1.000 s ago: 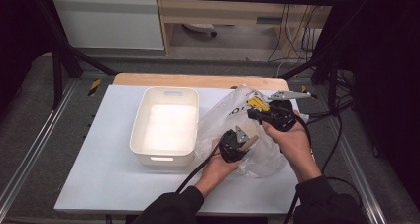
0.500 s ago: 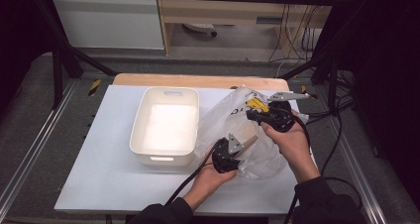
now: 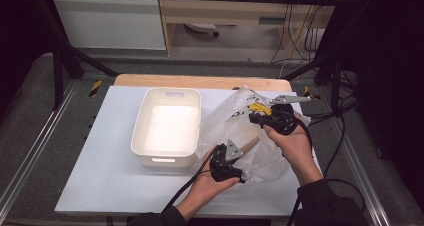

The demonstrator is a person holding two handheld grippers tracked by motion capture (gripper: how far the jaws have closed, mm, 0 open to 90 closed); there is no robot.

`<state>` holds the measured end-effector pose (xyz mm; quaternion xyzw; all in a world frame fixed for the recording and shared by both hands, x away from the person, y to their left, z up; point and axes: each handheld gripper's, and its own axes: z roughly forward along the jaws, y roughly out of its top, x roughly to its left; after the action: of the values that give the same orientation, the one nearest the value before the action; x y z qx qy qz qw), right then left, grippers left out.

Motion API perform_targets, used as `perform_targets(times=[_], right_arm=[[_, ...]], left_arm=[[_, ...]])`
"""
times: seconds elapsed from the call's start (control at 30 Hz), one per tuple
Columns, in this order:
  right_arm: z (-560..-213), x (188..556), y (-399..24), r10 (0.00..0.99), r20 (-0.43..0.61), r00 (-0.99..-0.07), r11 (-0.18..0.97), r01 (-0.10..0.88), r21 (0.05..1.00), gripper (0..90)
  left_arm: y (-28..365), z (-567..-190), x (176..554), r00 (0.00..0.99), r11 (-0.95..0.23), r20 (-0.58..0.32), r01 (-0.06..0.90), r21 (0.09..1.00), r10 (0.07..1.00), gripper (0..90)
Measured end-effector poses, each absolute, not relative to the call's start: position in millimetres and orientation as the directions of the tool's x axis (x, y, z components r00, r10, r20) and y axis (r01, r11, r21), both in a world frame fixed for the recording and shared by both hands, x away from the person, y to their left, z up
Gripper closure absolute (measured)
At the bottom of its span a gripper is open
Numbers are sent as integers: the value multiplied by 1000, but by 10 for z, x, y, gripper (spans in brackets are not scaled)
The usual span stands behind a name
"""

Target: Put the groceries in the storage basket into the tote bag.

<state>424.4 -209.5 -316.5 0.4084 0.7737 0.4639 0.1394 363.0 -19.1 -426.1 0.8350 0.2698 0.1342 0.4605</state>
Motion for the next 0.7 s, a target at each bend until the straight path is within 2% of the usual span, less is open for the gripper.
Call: perform_targets(times=[0.43,0.7], right_arm=[[-3227,4226,-2088,763,167,-625,244,517,820,900],[-3364,4180,-2075,760,183,-624,245,534,809,900]], left_arm=[[10,-3982,3339,844,-372,-72,310,875,532,158],[201,-3776,3308,829,-309,-70,283,908,555,150]])
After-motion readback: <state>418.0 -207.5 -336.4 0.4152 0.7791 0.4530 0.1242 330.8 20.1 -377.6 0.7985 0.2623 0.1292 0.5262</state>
